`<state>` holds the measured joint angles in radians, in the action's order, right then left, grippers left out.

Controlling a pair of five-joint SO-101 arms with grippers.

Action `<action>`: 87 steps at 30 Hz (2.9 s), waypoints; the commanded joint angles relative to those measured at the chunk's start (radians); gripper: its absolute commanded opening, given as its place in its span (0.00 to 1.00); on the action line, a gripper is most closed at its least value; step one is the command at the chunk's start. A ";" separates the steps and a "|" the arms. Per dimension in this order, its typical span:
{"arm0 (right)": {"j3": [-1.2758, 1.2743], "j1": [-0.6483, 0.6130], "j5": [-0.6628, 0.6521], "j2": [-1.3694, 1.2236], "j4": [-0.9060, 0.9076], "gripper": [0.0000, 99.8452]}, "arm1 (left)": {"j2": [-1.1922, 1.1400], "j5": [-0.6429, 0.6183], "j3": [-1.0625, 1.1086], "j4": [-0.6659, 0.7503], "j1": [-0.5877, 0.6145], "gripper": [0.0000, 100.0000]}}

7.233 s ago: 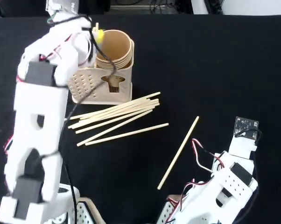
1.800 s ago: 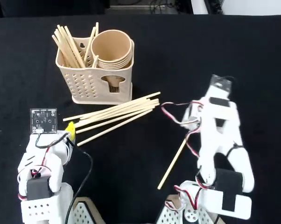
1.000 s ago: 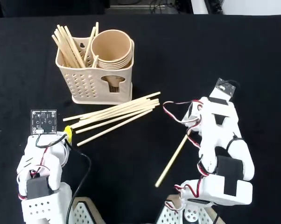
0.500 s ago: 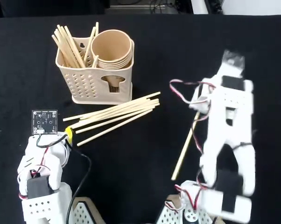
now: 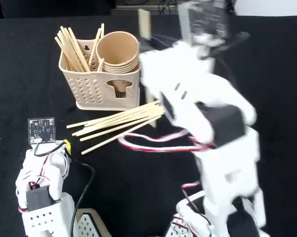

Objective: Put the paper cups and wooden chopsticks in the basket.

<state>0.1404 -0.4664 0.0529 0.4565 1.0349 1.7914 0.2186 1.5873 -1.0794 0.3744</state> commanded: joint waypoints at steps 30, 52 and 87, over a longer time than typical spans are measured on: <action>0.091 -0.170 -0.180 -0.512 -0.913 0.01 | -0.003 -0.002 0.007 0.031 0.007 0.17; 0.013 -0.157 -0.184 -0.470 -0.784 0.15 | -0.003 0.000 0.007 0.031 0.007 0.17; -0.182 1.379 -0.563 -0.145 0.546 0.15 | -1.441 0.302 -0.969 0.135 -0.869 0.21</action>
<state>0.1588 0.8239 -0.4626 0.2770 1.6947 0.5271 0.5117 0.7449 -1.0073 -0.4618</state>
